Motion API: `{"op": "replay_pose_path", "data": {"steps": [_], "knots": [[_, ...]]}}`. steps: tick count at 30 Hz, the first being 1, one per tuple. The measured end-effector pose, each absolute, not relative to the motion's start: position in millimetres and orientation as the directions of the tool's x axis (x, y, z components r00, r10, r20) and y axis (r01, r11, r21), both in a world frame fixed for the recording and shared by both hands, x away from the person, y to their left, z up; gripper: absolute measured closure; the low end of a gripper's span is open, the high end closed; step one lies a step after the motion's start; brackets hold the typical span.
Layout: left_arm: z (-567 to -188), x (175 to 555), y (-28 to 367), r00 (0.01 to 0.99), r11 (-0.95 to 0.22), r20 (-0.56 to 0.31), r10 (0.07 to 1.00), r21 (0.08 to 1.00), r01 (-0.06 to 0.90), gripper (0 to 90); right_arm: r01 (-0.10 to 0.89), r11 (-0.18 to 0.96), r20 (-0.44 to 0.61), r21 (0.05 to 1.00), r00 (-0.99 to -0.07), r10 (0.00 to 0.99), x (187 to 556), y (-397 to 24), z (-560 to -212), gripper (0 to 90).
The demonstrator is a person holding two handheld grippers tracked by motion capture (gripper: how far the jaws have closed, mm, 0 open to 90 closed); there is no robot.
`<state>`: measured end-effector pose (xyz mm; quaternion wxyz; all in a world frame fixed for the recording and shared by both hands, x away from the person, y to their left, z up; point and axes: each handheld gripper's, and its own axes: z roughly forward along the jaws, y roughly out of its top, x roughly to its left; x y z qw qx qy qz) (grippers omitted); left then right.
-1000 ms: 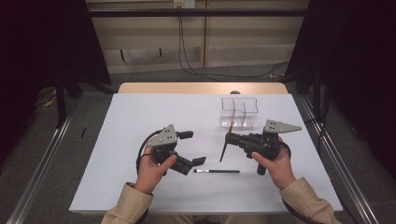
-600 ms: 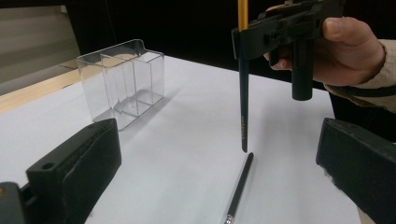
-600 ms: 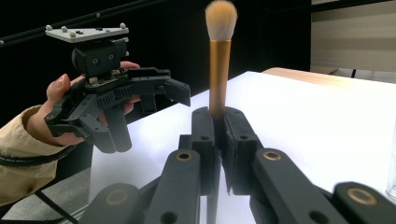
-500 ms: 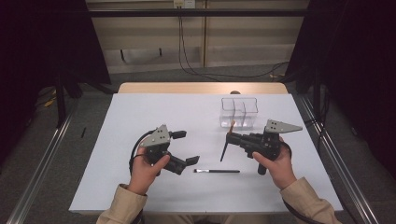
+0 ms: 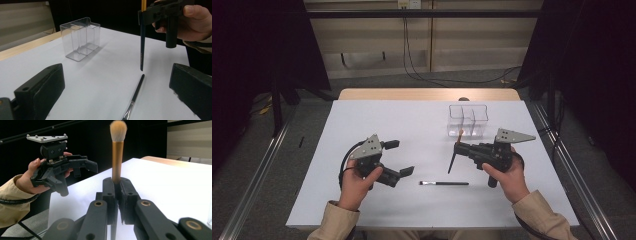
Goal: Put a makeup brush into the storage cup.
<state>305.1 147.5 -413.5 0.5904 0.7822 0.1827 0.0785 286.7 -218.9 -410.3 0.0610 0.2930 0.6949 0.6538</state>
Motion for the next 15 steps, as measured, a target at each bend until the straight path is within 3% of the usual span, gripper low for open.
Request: {"op": "replay_pose_path", "data": {"steps": [15], "knots": [[-412.3, 302.3, 176.2, 0.896, -0.235, -0.079, 0.438, 0.951, 0.199, 0.1, 0.333, -0.030, 0.305, 0.942, -0.820, 0.484, 286.8, -218.7, -410.5, 84.3]]}}
